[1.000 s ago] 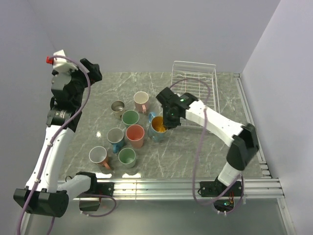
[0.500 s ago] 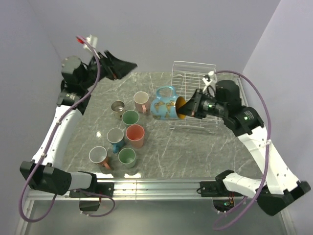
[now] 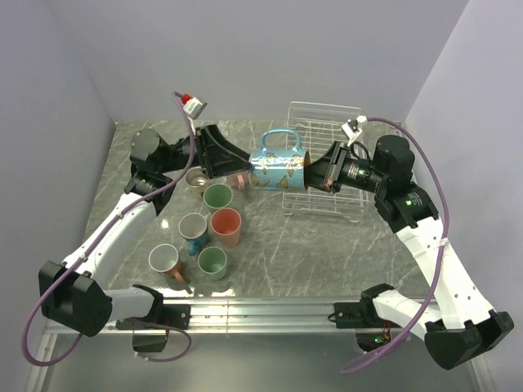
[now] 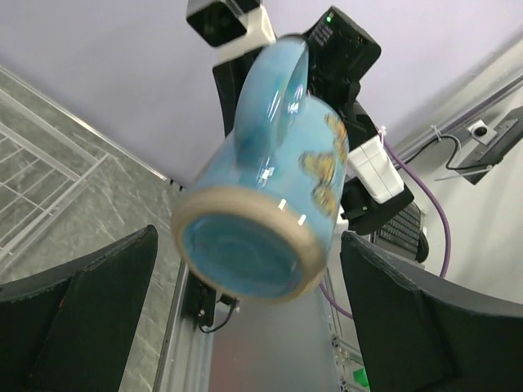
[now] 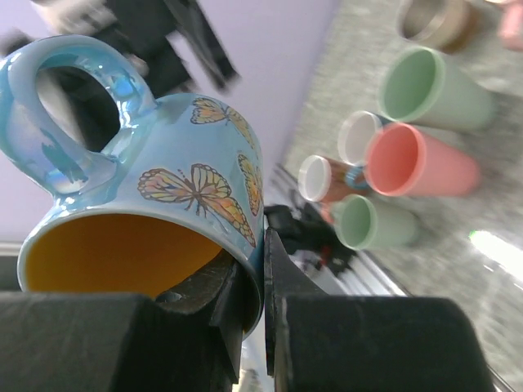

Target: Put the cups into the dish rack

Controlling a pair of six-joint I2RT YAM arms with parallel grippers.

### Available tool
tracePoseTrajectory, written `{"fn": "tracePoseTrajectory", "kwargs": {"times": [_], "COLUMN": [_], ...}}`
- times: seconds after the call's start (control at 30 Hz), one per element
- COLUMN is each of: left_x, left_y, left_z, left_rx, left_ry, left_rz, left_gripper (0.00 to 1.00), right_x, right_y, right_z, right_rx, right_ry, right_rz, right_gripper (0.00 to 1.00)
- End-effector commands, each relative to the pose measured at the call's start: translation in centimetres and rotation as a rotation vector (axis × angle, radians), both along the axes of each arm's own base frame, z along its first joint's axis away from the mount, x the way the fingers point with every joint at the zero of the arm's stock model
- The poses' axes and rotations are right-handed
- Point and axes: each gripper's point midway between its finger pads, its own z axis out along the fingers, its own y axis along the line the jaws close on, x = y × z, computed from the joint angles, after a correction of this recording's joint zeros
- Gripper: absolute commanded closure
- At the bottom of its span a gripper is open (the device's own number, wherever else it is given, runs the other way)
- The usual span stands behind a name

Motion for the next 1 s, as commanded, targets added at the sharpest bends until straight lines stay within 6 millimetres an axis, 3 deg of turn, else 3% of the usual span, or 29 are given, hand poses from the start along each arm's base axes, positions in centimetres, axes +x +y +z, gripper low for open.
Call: {"fn": "tracePoseTrajectory", "kwargs": {"times": [0.0, 0.17, 0.3, 0.77, 0.97], "left_x": [-1.9, -2.2, -2.6, -2.9, -3.2], "left_y": [0.2, 0.1, 0.0, -2.6, -2.5], "left_z": [0.7, 0.6, 1.9, 3.7, 4.6], "left_rx": [-0.023, -0.015, -0.086, -0.184, -0.202], "left_ry": [-0.072, -0.075, -0.093, -0.091, -0.109], "left_rz": [-0.035, -0.026, -0.030, -0.126, -0.132], "left_gripper": [0.01, 0.01, 0.01, 0.01, 0.03], "right_x": [-2.2, -2.1, -1.7, -0.8, -0.6], "right_y": [-0.1, -0.2, 0.0, 0.2, 0.1], "right_z": [7.6, 8.9, 8.3, 6.5, 5.4], "right_rx": [0.187, 0.229, 0.247, 0.253, 0.242], "right_ry": [-0.211, -0.222, -0.205, -0.162, -0.146], "right_rz": [0.076, 0.079, 0.080, 0.059, 0.043], "right_gripper": [1.00, 1.00, 1.00, 1.00, 1.00]}}
